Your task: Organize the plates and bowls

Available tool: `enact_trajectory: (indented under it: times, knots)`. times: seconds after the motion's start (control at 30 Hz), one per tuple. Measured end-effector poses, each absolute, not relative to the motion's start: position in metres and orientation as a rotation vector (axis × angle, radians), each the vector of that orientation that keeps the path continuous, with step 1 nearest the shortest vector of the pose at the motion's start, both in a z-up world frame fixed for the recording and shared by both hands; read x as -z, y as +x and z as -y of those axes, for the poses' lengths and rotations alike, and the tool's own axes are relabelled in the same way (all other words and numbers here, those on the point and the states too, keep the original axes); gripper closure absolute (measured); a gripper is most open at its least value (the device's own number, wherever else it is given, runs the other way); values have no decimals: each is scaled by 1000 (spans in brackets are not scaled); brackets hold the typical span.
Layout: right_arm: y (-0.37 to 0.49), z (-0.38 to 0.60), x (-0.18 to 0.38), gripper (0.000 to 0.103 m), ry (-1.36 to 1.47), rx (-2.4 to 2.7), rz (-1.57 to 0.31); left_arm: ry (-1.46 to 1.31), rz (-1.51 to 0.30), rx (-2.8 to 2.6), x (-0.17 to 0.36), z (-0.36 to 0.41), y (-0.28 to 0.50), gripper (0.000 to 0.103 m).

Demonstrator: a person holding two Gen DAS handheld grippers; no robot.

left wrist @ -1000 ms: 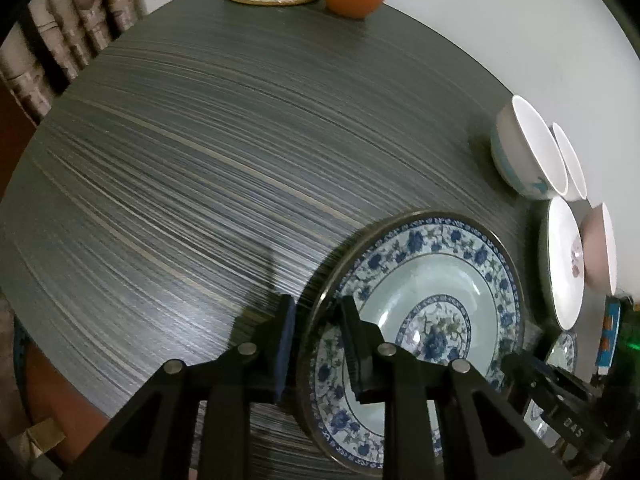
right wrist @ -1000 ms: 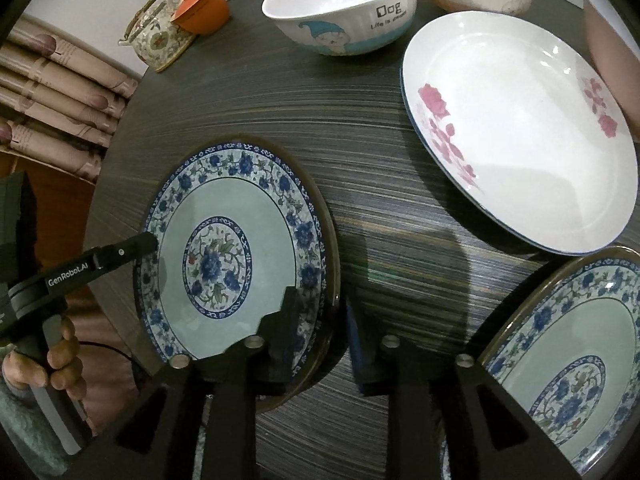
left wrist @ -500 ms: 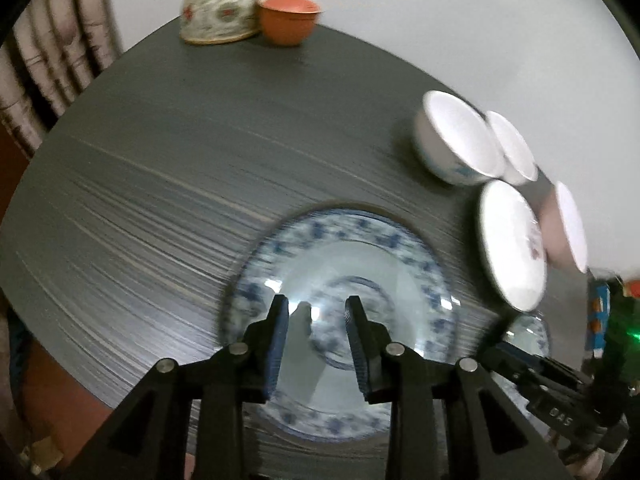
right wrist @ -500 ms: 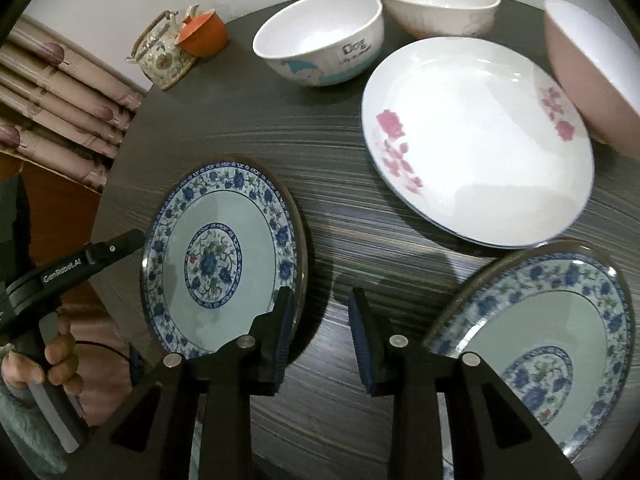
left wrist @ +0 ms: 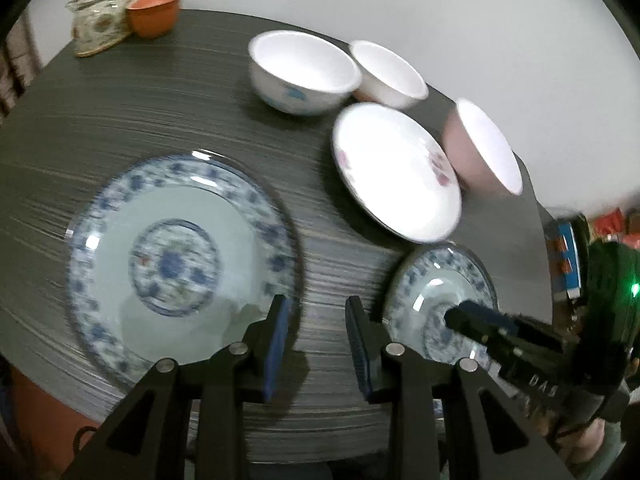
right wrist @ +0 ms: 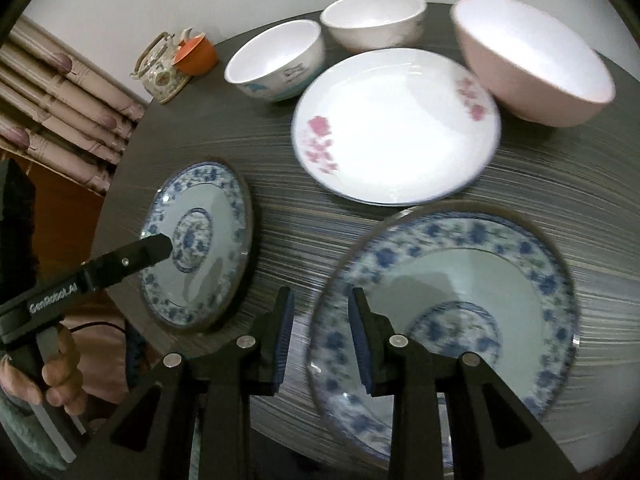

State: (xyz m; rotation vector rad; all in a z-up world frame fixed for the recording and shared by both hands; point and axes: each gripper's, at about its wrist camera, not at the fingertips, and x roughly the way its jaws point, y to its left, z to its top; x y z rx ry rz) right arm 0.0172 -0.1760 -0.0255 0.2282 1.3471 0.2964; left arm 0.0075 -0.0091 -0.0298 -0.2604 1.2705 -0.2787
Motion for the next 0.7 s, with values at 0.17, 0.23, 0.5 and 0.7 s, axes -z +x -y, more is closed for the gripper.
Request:
enact_trajectory:
  times: [0.17, 0.23, 0.5, 0.7]
  knots:
    - [7, 213, 20, 75, 235, -246, -1327, -262, -1297, 321, 39, 39, 1, 73]
    - [3, 228, 17, 75, 230, -228, -1318, -276, -1302, 339, 42, 44, -3, 73]
    - [-17, 289, 21, 75, 241, -149, -1325, -271, -1352, 342, 62, 66, -7, 73]
    - [-24, 316, 28, 75, 250, -132, -1335, -269, -1365, 333, 68, 70, -7, 73]
